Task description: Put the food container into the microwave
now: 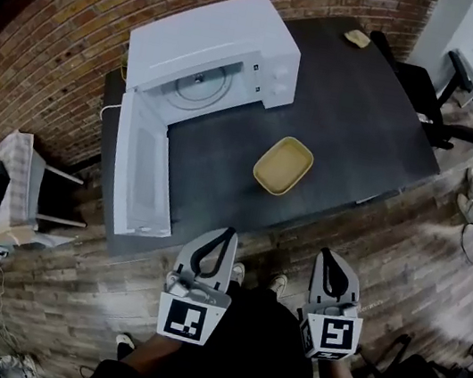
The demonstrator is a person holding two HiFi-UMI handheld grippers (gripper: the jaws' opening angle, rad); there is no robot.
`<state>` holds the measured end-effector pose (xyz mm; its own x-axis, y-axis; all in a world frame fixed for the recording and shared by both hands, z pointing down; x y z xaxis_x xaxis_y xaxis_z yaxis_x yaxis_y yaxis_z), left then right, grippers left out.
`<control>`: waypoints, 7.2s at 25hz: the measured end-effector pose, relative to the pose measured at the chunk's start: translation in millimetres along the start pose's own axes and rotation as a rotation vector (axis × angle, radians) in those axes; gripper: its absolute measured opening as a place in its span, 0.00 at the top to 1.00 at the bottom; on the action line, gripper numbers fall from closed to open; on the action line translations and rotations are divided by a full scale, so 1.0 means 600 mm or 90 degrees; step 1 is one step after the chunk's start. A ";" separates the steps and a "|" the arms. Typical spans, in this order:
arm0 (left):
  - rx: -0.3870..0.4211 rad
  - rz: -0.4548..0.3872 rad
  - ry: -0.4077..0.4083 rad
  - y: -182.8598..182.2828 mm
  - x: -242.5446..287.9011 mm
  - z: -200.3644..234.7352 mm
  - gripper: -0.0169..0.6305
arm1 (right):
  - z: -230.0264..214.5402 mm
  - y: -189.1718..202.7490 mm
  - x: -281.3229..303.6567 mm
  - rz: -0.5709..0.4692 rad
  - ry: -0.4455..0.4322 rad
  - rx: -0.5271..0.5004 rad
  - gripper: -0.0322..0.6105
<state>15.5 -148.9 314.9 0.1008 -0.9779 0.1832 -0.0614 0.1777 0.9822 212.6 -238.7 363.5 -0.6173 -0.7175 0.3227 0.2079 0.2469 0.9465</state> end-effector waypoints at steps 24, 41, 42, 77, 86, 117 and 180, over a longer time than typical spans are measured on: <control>-0.007 0.033 -0.042 0.012 0.099 -0.004 0.98 | -0.099 -0.012 0.102 0.010 -0.024 -0.014 0.85; -0.016 0.017 -0.072 0.016 0.163 0.159 0.97 | -0.047 -0.095 0.266 0.024 -0.053 -0.082 0.85; -0.014 0.010 -0.076 0.015 0.166 0.170 0.97 | -0.042 -0.101 0.276 0.024 -0.056 -0.086 0.85; -0.139 0.075 -0.251 0.056 0.207 0.249 0.97 | 0.064 -0.097 0.541 0.128 -0.461 -0.463 0.85; -0.194 0.087 -0.313 0.082 0.188 0.228 0.97 | 0.114 -0.043 0.578 0.161 -0.646 -0.705 0.75; -0.220 0.170 -0.334 0.124 0.180 0.221 0.97 | 0.154 0.117 0.621 0.316 -0.751 -1.046 0.80; -0.233 0.148 -0.289 0.132 0.138 0.265 0.97 | 0.244 0.126 0.519 0.323 -0.608 -0.893 0.84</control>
<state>-138.8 -233.4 400.9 -0.3107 -0.8444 0.4364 0.3207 0.3391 0.8844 -75.4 -348.1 535.2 -0.3708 -0.0338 0.9281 0.6173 -0.7555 0.2192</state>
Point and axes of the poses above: the fingertips, and each gripper's own axes: x forward along the fingers, z to its left, y out of its underside, the point moved 7 cm from there along -x, backward along the fingers, and after that the axes turned 7 degrees about y, right-handed, at the moved point
